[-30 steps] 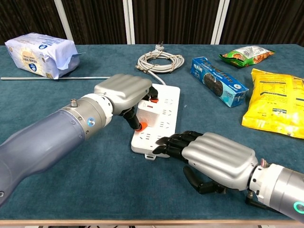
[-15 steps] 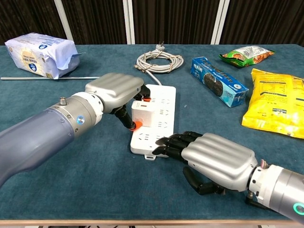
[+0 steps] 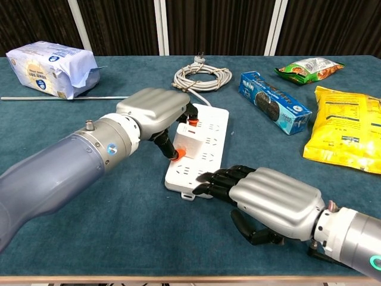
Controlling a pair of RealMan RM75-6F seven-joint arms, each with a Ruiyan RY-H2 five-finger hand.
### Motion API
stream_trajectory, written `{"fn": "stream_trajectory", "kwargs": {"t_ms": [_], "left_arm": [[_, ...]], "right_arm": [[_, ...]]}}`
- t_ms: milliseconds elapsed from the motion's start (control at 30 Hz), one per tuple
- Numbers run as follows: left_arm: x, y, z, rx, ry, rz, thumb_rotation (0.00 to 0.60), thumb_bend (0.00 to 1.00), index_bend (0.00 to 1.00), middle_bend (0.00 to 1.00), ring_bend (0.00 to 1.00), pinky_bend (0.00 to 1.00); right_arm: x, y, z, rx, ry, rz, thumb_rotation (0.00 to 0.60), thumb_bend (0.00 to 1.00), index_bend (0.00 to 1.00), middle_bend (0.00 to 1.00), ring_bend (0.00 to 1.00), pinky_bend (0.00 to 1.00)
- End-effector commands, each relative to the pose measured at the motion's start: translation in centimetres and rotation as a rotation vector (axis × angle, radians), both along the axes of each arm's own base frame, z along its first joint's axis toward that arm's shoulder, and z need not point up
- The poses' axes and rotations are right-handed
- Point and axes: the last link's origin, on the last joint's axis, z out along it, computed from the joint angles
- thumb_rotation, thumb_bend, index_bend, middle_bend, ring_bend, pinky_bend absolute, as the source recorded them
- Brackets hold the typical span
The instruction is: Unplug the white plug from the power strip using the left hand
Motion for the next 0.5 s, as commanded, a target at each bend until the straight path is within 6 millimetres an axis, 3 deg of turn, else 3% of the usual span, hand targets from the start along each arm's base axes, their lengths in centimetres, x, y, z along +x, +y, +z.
{"fn": "stream_trajectory", "kwargs": {"t_ms": [33, 300, 500], "left_arm": [[-0.4, 0.1, 0.1, 0.003, 0.002, 0.010, 0.600, 0.37, 0.72, 0.76, 0.28, 0.20], [-1.6, 0.6, 0.8, 0.018, 0.018, 0.029, 0.600, 0.37, 0.73, 0.76, 0.28, 0.20], [-0.9, 0.6, 0.7, 0.015, -0.005, 0.021, 0.600, 0.37, 0.72, 0.76, 0.28, 0.20]], "right_arm": [[0.0, 0.0, -0.1, 0.002, 0.001, 0.000, 0.600, 0.89, 0.12, 0.12, 0.12, 0.13], [0.1, 0.1, -0.4, 0.006, 0.002, 0.001, 0.600, 0.89, 0.12, 0.12, 0.12, 0.13], [0.1, 0.1, -0.5, 0.009, 0.005, 0.002, 0.600, 0.89, 0.12, 0.12, 0.12, 0.13]]}}
